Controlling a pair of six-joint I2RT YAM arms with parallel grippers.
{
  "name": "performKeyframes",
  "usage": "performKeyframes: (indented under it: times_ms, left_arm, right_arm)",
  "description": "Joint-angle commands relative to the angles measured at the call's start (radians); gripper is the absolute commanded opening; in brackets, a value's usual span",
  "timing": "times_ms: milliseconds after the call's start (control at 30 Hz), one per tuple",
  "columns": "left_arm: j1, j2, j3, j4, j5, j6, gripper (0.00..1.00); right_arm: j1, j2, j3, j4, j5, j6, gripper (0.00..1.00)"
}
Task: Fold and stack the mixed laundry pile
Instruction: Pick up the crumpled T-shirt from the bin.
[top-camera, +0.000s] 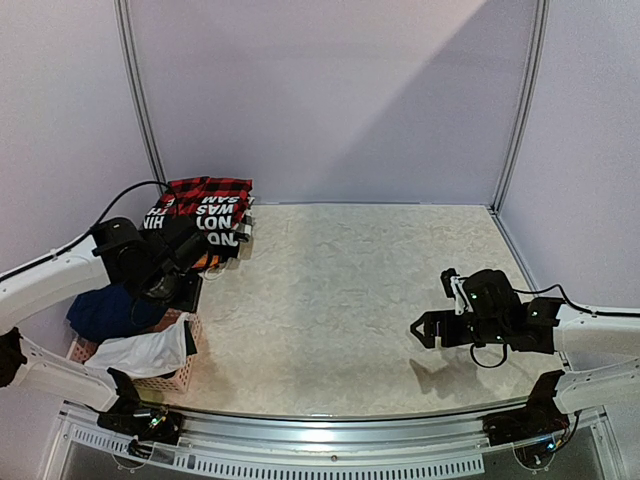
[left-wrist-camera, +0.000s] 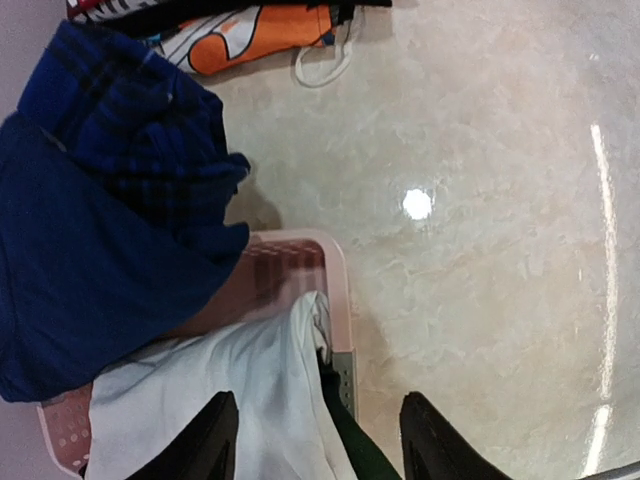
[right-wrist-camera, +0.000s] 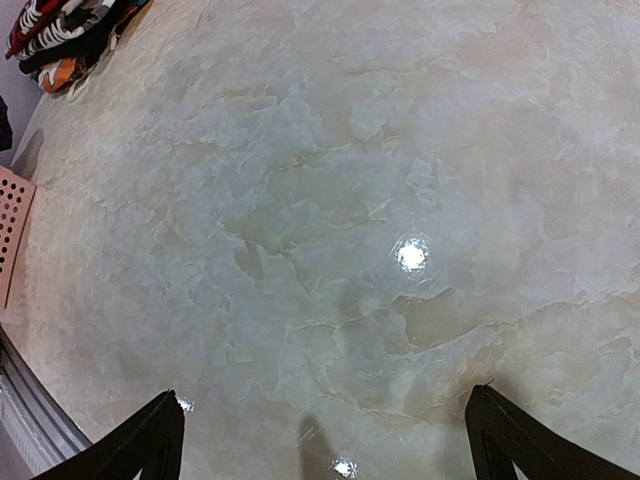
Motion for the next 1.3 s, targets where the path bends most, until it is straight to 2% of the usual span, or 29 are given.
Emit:
performKeyframes:
  times_ms: [0, 100, 267, 767, 867, 1033, 1267]
  left_arm:
    - [-0.065, -0.043, -0.065, -0.102, 0.003, -0.157, 0.53]
    - [-0.079, -0.068, -0.121, -0.083, 0.033, -0.193, 0.45]
    - [-0.110, -0.118, -0.185, -0.070, 0.010, -0.268, 0.41]
    - [-0.116, -0.181, -0.283, -0.003, 0.057, -0.310, 0.37]
    - [-0.116, -0.181, -0.288, 0.003, 0.053, -0.310, 0.29]
    - [-0.116, -0.200, -0.280, -0.009, 0.020, -0.319, 0.00]
    - [-0.116, -0.251, -0.288, 0.001, 0.001, -0.318, 0.00]
  right_arm:
    - [0.001, -0.010, -0.010, 0.013, -0.009, 0.006, 0.99]
    - [0.003, -0.010, -0.010, 0.015, -0.016, 0.005, 0.99]
    - [0.004, -0.005, -0.008, 0.016, -0.019, 0.010, 0.99]
    - [0.012, -0.009, -0.006, 0.012, -0.023, 0.011, 0.99]
    - [0.012, -0.010, -0.007, 0.011, -0.023, 0.011, 0.99]
    - [0.014, -0.008, -0.007, 0.013, -0.023, 0.012, 0.99]
    - [0.015, -0.009, -0.007, 0.013, -0.024, 0.011, 0.99]
